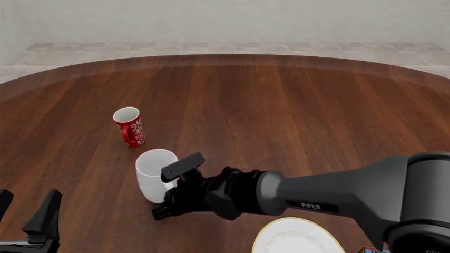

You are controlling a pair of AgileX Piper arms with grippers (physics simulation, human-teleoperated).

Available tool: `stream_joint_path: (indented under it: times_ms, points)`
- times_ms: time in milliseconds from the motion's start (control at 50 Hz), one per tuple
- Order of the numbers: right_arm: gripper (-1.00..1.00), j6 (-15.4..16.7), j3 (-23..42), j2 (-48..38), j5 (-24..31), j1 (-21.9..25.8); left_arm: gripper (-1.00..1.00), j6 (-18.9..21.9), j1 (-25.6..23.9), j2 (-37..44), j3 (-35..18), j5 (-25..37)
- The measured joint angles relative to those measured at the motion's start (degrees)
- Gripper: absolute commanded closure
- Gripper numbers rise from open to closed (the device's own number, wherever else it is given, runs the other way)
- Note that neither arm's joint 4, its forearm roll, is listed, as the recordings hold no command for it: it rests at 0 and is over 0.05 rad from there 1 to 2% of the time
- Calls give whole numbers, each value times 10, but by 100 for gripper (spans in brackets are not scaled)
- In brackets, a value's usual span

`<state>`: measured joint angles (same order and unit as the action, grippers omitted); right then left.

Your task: Put the white mug on the plate.

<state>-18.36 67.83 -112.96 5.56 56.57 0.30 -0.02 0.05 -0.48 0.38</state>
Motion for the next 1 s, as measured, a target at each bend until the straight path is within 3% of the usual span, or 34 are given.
stream_joint_path:
  times_ms: [1000]
  points:
    - [100,33,-59,133,72,-23,-100,0,0,0,0,0]
